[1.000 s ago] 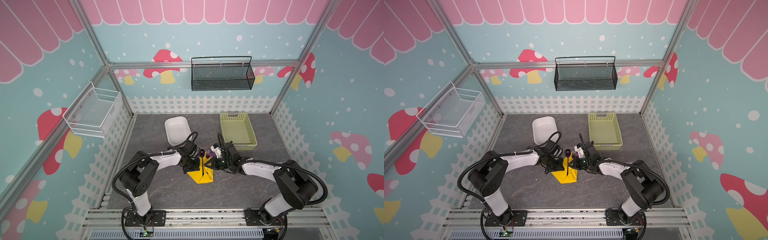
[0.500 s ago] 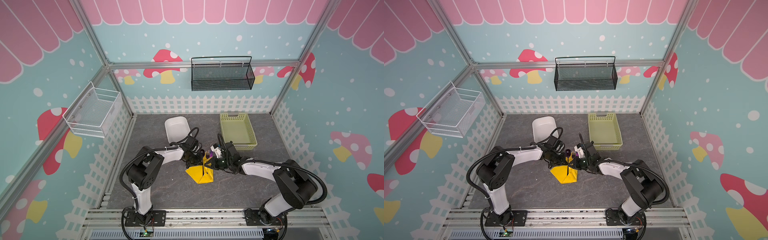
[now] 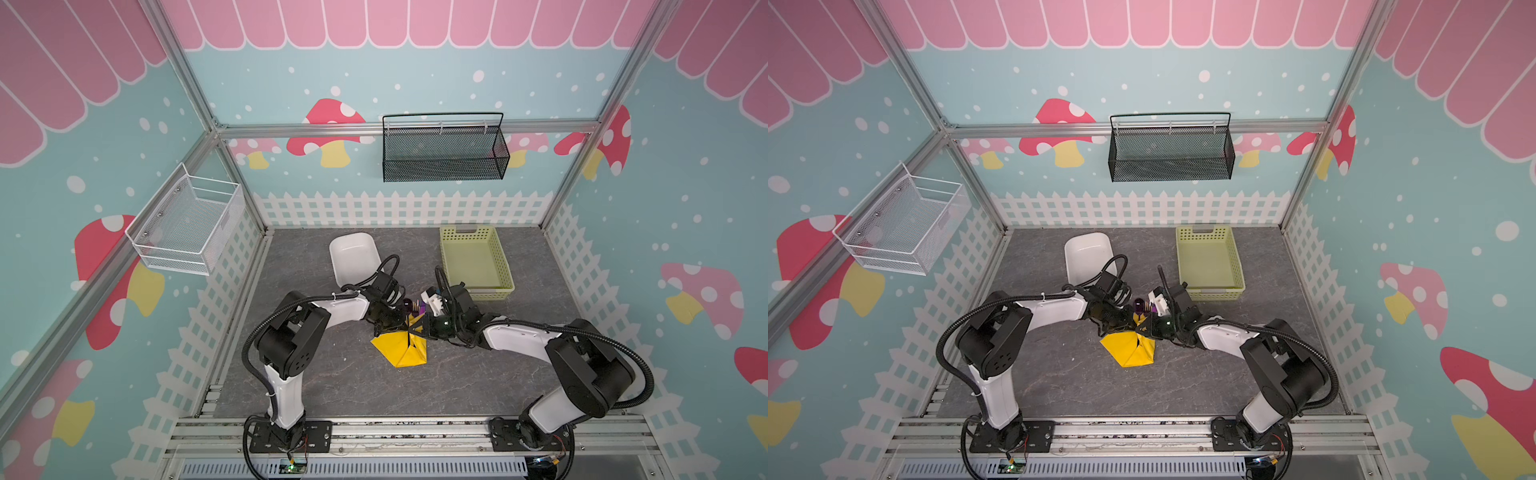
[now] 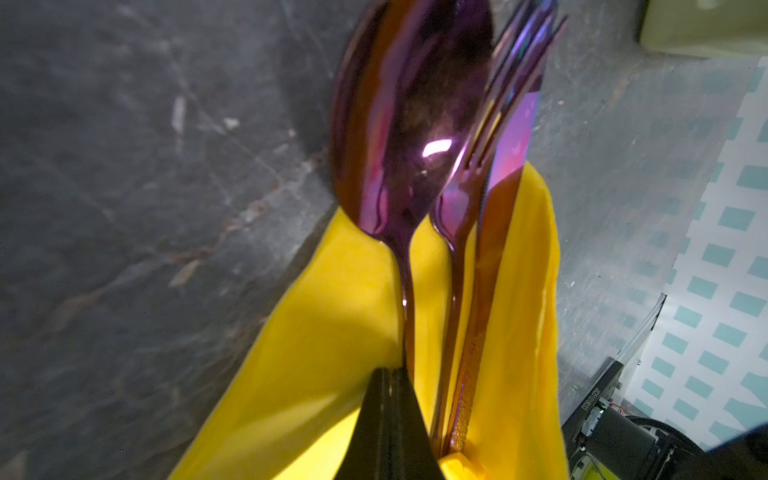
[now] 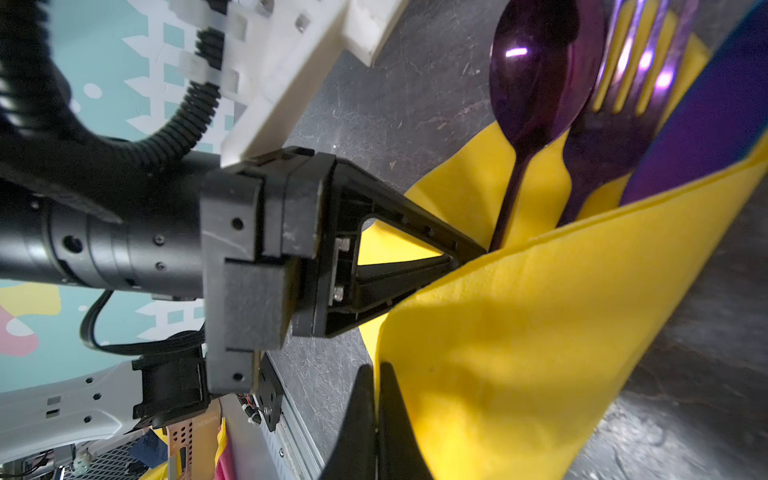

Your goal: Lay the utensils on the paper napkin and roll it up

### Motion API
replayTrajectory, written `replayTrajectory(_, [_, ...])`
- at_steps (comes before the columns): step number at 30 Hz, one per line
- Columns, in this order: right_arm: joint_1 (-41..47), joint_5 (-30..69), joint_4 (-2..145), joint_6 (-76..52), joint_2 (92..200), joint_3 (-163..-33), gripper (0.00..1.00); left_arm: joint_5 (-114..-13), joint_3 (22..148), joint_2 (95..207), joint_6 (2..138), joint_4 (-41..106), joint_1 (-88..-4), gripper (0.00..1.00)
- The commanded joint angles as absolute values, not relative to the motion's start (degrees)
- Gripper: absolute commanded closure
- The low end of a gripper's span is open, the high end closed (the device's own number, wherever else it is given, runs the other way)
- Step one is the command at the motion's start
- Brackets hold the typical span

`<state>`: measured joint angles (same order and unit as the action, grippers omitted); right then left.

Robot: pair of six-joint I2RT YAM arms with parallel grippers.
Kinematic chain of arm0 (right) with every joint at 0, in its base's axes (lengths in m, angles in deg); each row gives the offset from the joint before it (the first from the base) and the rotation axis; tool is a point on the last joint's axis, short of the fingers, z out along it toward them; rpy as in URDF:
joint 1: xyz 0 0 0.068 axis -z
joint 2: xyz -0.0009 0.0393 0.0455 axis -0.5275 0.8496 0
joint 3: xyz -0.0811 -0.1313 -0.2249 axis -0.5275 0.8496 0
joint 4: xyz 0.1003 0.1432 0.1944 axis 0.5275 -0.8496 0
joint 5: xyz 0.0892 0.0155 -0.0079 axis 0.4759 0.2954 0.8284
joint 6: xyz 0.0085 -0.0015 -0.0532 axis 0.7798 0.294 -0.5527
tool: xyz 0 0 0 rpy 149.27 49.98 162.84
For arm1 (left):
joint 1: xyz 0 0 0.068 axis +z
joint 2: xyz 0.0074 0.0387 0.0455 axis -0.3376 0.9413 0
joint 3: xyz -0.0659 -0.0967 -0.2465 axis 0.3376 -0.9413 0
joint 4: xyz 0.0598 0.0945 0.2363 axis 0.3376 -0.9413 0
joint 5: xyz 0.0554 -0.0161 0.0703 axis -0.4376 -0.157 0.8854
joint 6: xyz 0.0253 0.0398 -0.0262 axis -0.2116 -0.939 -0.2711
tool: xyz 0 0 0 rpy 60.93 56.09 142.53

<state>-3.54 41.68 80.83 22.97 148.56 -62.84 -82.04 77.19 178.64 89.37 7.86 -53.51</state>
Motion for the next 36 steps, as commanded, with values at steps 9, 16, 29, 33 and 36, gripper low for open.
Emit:
replayTrajectory(9, [-4.1,41.7,81.8,23.4,150.6,-64.6,1.0,-82.5,76.0,177.3,90.4,9.8,-53.1,1.0])
replayTrajectory(16, [-4.4,42.3,82.4,23.4,152.3,-65.5,1.0,-80.1,72.0,171.1,88.6,6.1,-52.0,0.99])
replayTrajectory(29, [-5.4,43.5,84.9,23.8,156.9,-67.3,1.0,-79.9,68.2,171.9,86.4,4.3,-52.1,1.0])
replayTrajectory(33, [-5.8,43.7,85.4,23.9,158.2,-68.0,1.0,-79.7,68.1,172.3,86.3,4.3,-52.1,1.0])
replayTrajectory(36, [-6.2,44.1,85.7,23.8,159.3,-68.6,1.0,-79.6,68.1,172.3,86.3,4.3,-52.0,1.0])
